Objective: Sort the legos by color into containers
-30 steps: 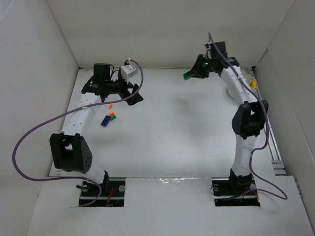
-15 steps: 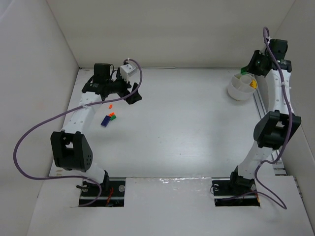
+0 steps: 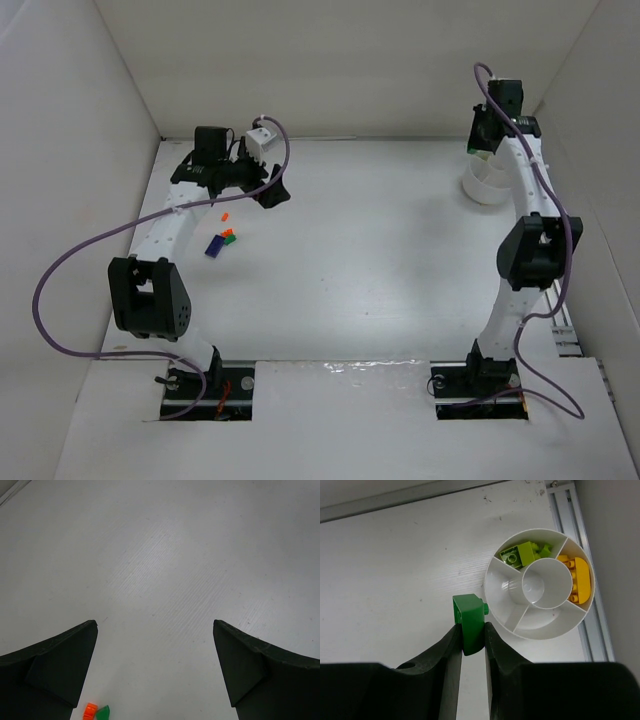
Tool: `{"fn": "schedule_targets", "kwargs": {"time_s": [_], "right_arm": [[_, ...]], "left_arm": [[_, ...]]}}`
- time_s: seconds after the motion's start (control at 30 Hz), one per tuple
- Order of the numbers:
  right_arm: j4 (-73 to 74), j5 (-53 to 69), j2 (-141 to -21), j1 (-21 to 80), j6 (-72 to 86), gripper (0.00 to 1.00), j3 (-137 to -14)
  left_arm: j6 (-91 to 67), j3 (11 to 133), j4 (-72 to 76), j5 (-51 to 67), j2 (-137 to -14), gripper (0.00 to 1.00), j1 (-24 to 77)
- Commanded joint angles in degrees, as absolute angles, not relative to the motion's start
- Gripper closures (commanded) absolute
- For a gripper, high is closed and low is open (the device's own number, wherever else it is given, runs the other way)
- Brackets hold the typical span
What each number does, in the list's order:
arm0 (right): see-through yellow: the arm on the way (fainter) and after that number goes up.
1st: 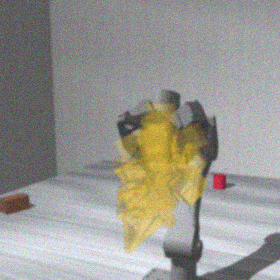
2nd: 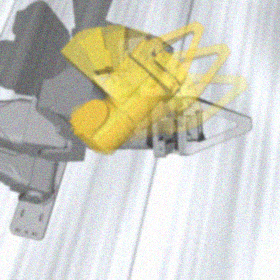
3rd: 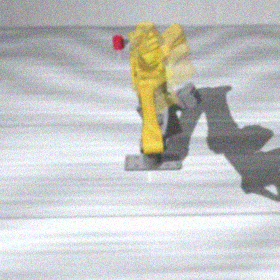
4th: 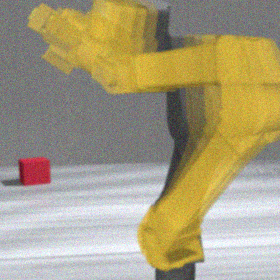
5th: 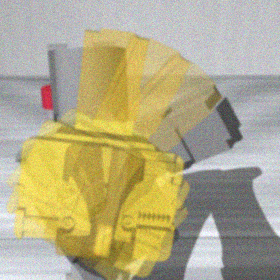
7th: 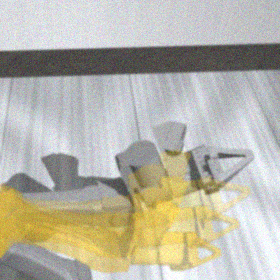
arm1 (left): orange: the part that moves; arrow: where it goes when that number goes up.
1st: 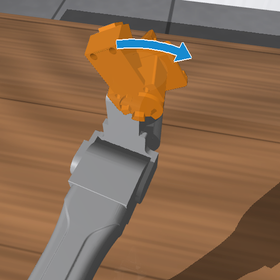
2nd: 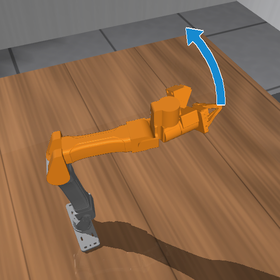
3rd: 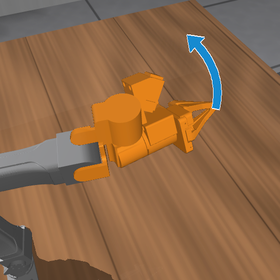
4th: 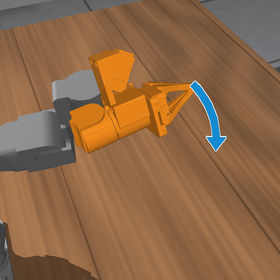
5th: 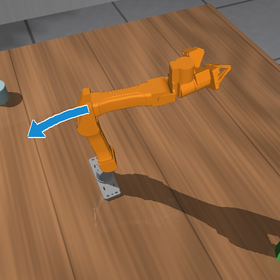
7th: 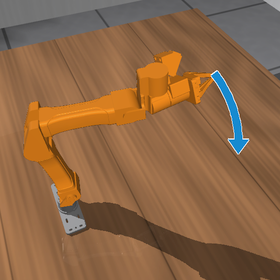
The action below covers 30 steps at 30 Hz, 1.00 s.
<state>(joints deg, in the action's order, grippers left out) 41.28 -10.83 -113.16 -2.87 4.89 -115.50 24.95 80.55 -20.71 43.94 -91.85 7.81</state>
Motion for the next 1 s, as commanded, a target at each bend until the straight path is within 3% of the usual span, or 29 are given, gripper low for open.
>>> {"fn": "schedule_targets", "kwargs": {"time_s": [0.0, 0.33, 0.97], "right_arm": [[39.29, -17.84, -114.25, -2.81, 3.25, 1.0, -119.18], [45.17, -16.8, -120.76, -4.39, 0.0, 1.0, -129.37], [46.76, -12.57, -125.86, -4.83, -5.1, 0.97, -131.13]], "left_arm": [[24.17, 83.23, -19.51, 43.95, -90.88, 0.0, 7.82], [24.87, 85.51, -21.27, 44.56, -92.02, 0.0, 7.82], [26.02, 86.57, -22.94, 45.26, -94.83, 0.0, 7.82]]}}
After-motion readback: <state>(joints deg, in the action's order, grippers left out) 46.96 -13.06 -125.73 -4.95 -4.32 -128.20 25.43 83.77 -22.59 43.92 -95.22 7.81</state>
